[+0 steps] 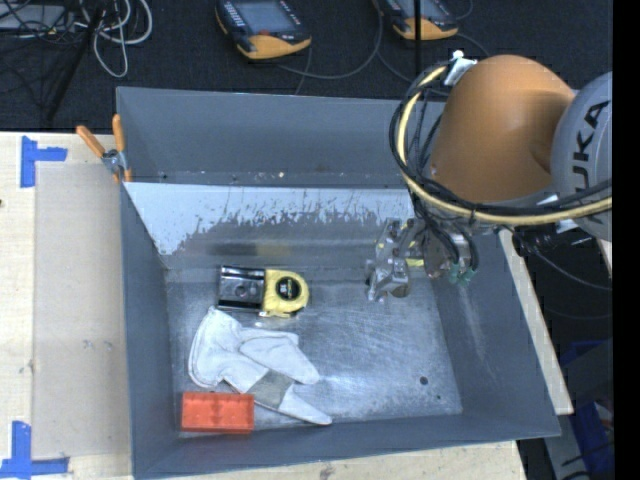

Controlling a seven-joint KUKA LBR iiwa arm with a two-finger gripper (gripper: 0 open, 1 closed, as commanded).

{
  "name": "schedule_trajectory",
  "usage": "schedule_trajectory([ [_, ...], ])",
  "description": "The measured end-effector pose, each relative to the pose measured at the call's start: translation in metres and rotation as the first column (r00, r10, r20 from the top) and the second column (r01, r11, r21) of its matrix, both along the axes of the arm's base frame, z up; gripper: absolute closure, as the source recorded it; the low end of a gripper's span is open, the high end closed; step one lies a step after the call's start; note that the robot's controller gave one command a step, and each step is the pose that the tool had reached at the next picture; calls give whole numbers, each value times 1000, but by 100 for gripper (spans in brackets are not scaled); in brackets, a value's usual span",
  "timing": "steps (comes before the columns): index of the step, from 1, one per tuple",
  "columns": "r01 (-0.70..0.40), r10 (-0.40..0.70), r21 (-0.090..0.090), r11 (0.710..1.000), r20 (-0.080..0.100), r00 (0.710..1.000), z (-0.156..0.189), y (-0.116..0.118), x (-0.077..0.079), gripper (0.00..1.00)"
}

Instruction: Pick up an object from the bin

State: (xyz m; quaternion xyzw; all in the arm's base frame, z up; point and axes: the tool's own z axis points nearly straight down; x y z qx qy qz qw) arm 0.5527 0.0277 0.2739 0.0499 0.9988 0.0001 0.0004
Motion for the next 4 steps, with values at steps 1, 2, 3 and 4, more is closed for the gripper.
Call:
schedule_trajectory([
  [1,-104,104,0,995,2,995,-75,3,5,0],
  [2,-147,147,1,989,-8,989,-111,4,4,0],
  [3,-61,61,-2,998,-1,998,-109,30,22,0],
  [4,-49,49,2,999,8,999,-153,37,46,0],
])
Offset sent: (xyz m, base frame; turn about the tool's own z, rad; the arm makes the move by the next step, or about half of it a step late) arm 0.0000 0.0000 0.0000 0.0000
